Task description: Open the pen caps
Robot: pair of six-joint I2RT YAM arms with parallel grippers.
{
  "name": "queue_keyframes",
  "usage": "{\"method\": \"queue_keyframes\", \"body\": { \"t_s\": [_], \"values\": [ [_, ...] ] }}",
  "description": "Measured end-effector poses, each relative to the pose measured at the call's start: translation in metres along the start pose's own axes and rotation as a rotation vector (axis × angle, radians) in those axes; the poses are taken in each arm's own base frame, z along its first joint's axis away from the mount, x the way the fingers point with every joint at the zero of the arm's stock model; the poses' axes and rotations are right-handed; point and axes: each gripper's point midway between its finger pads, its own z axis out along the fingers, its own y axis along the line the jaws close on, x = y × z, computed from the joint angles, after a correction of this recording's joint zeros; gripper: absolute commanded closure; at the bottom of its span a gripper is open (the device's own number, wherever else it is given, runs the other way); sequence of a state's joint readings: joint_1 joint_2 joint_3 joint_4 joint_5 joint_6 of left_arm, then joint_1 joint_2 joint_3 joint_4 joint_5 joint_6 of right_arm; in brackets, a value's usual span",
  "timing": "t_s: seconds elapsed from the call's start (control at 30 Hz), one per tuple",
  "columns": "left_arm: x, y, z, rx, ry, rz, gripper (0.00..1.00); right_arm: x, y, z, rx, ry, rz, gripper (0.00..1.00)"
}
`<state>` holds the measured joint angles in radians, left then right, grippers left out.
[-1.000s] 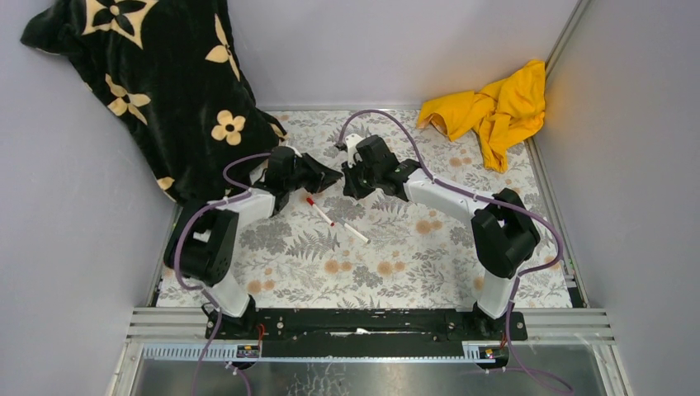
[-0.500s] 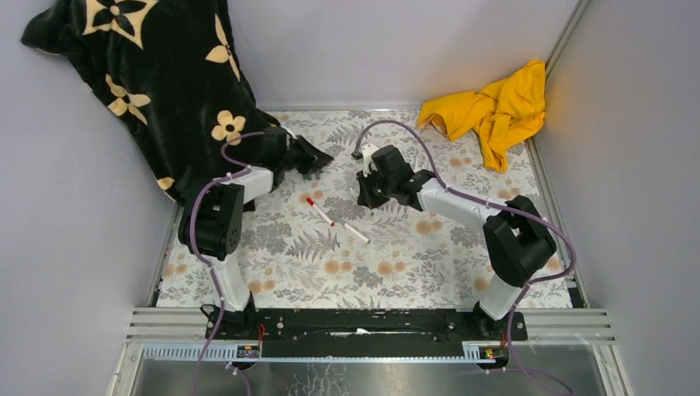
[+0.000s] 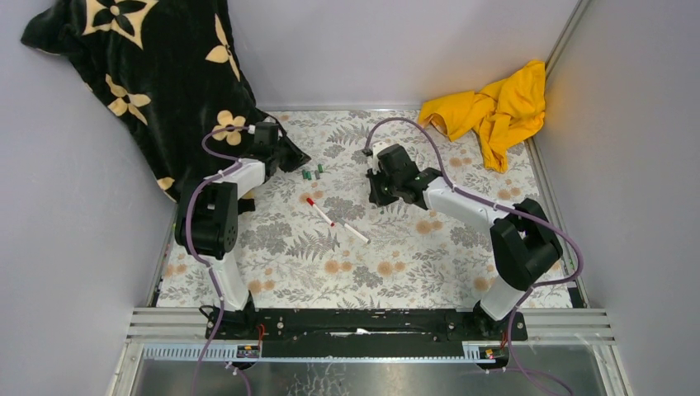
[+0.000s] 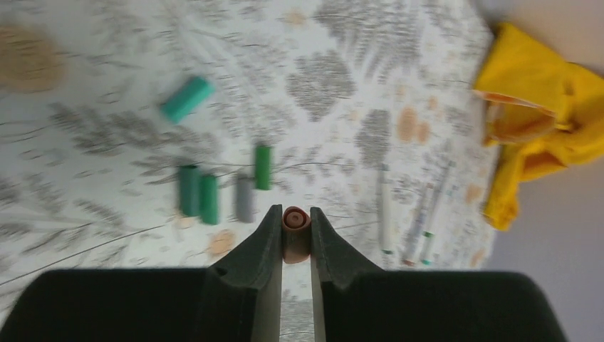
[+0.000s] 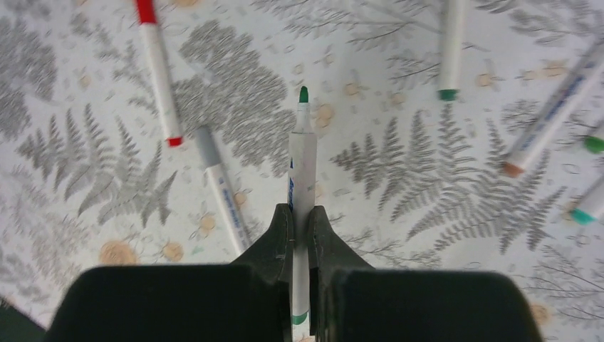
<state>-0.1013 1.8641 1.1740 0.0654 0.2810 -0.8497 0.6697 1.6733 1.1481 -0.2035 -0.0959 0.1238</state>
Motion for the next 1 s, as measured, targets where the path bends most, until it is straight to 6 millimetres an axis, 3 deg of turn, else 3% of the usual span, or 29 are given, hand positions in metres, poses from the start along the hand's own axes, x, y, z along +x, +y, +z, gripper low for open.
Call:
{"method": "queue_keyframes", "body": {
  "t_s": [0.2, 0.4, 0.63, 0.8, 1.0],
  "values": [
    [0.005, 0.044, -0.006, -0.218, -0.021, 0.039, 0.86, -0.023, -0.046, 0.012, 0.189, -0.025, 0.053, 1.0],
    [0.012, 0.072, -0.011, -0.331, -0.027, 0.048, 0.69, -0.013, -0.088, 0.029, 0.351, 0.018, 0.108, 1.0],
    [0.012, 0.081, -0.011, -0.366, -0.035, 0.047, 0.58, -0.014, -0.12, 0.035, 0.446, 0.028, 0.155, 1.0],
    [0.015, 0.086, -0.009, -0.378, -0.029, 0.038, 0.57, -0.024, -0.13, 0.045, 0.471, 0.019, 0.166, 0.99],
    [0.018, 0.089, -0.01, -0.384, -0.026, 0.025, 0.57, -0.015, -0.139, 0.062, 0.487, 0.059, 0.183, 0.89]
  ]
}}
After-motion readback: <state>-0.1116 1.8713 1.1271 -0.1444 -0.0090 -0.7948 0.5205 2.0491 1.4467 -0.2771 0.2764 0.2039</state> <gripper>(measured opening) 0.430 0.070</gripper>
